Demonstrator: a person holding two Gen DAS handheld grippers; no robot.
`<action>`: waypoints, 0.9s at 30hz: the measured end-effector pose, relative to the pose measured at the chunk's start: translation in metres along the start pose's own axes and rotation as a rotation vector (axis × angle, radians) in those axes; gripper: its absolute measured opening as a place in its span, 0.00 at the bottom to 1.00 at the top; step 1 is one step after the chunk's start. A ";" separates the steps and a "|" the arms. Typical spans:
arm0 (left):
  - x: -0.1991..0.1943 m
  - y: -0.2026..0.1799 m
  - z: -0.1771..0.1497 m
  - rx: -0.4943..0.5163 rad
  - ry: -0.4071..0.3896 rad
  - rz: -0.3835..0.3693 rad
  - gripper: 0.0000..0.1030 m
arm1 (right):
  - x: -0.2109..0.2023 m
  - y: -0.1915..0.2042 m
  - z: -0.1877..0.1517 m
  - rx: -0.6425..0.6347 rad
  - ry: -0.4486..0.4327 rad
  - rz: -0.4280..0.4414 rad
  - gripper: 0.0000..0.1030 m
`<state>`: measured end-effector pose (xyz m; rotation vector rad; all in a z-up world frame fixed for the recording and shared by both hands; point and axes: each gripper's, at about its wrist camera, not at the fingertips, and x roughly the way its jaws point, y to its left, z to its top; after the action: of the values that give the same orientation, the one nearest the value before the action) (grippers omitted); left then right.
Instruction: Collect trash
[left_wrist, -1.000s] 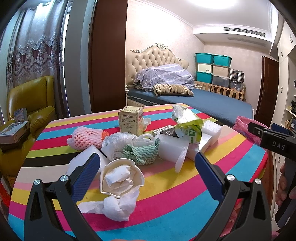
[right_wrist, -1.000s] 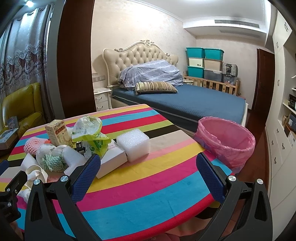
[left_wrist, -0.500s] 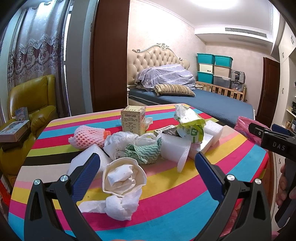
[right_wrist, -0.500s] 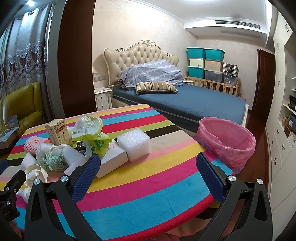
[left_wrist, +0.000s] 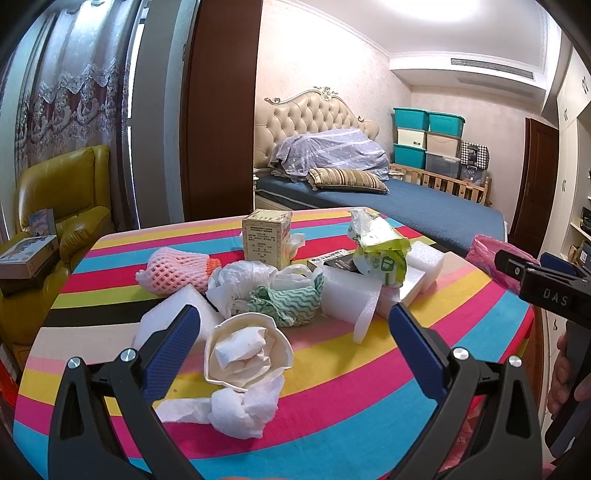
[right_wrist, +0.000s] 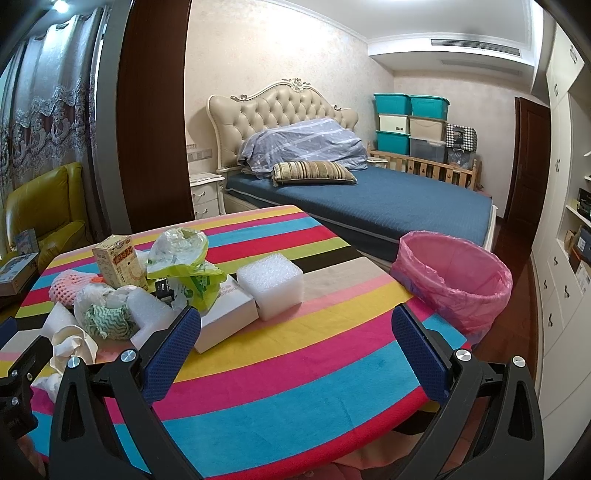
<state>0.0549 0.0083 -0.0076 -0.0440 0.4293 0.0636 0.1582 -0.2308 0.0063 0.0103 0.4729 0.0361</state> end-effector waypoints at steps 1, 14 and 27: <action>0.000 0.001 0.000 -0.002 -0.001 0.003 0.96 | 0.000 0.001 0.000 -0.001 0.001 0.001 0.94; 0.011 0.009 0.004 0.000 -0.013 0.023 0.96 | 0.000 0.016 -0.008 -0.038 0.014 0.020 0.94; 0.016 0.013 0.009 -0.006 -0.022 -0.001 0.96 | 0.005 0.024 -0.009 -0.056 0.036 0.047 0.94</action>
<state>0.0722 0.0227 -0.0064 -0.0494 0.4073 0.0648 0.1575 -0.2063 -0.0035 -0.0342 0.5078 0.0957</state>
